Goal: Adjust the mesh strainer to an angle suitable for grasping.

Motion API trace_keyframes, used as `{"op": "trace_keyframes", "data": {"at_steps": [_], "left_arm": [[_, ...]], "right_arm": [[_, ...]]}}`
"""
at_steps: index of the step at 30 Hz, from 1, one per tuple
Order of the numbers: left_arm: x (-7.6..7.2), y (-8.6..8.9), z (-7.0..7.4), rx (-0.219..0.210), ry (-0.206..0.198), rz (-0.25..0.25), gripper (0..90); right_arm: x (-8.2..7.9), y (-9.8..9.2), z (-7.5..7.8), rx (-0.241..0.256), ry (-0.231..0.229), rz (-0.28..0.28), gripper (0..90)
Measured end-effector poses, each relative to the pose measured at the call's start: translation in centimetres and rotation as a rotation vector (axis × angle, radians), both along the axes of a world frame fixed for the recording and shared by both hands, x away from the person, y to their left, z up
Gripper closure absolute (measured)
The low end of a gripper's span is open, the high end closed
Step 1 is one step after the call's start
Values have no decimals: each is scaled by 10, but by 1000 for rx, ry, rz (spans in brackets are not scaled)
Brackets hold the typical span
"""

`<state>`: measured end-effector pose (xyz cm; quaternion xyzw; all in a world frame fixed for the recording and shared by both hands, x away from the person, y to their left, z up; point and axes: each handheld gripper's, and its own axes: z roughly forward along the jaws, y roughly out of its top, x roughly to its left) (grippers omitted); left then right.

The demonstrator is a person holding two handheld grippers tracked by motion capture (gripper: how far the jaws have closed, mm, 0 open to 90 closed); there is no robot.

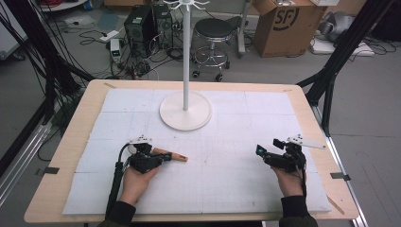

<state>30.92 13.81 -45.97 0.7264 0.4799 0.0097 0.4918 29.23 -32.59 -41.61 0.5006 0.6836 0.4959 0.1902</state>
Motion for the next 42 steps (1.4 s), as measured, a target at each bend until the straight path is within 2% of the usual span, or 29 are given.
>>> {"op": "trace_keyframes", "data": {"at_steps": [9,13,22,25,28,33,36,38,42], "left_arm": [[11,-9,0,24,-14,28,898],[15,-14,1,42,-27,56,898],[26,-17,1,27,-43,104,897],[27,-16,1,10,-46,122,898],[26,-15,2,8,-47,113,898],[27,-9,3,-25,-47,110,898],[28,-7,3,-20,-47,121,898],[28,-2,4,2,-55,129,899],[29,11,7,2,-47,152,900]], "right_arm": [[0,0,0,3,3,-3,145],[0,-1,0,6,2,-2,146],[0,-2,1,15,0,-2,146],[0,-2,0,11,-2,0,146],[0,-2,0,11,3,2,146],[-1,-3,0,15,3,0,146],[0,-4,-1,17,7,-4,146],[0,-4,-1,18,6,-3,146],[0,-3,-2,12,6,1,146]]}}
